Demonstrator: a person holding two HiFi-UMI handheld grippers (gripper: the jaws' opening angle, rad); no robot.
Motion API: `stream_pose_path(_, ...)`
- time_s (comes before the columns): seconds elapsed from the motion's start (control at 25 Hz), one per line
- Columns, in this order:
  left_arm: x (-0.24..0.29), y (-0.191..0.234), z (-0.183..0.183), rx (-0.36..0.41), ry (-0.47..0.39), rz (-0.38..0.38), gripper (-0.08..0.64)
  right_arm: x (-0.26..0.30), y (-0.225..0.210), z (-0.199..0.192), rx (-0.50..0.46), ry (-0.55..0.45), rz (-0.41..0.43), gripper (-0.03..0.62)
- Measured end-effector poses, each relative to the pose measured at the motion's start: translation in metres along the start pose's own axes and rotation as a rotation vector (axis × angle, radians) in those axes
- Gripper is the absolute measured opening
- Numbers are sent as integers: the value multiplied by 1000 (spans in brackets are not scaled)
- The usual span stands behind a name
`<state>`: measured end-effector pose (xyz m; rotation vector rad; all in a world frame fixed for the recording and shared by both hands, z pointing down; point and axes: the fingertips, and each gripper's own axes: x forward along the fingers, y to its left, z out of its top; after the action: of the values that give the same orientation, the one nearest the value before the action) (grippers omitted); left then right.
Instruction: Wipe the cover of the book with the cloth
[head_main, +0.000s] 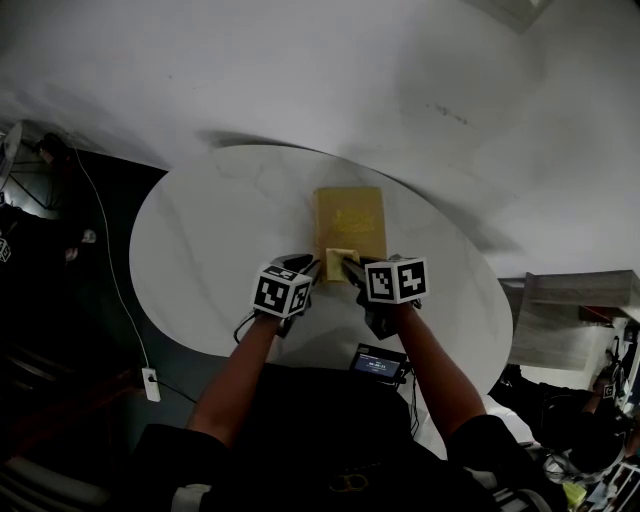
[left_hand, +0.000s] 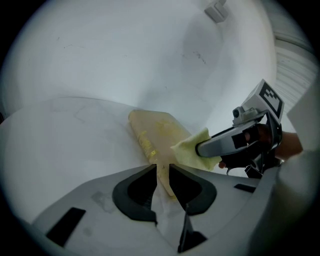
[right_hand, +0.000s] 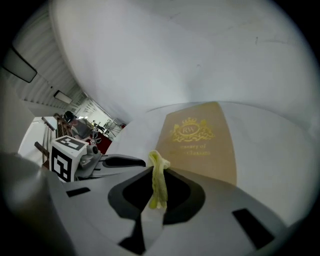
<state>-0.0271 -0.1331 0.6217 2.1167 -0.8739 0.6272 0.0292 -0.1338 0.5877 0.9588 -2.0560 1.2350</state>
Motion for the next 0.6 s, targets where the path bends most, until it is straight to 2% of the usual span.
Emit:
stream_pose_path(0.32,2,0,-3,11,6,9,66,18,-3,-14,-32,47,-63,87)
stream_pose_path(0.6,3,0,-3,33,10,24,64,19,-5,-14,-40,41,-63,87)
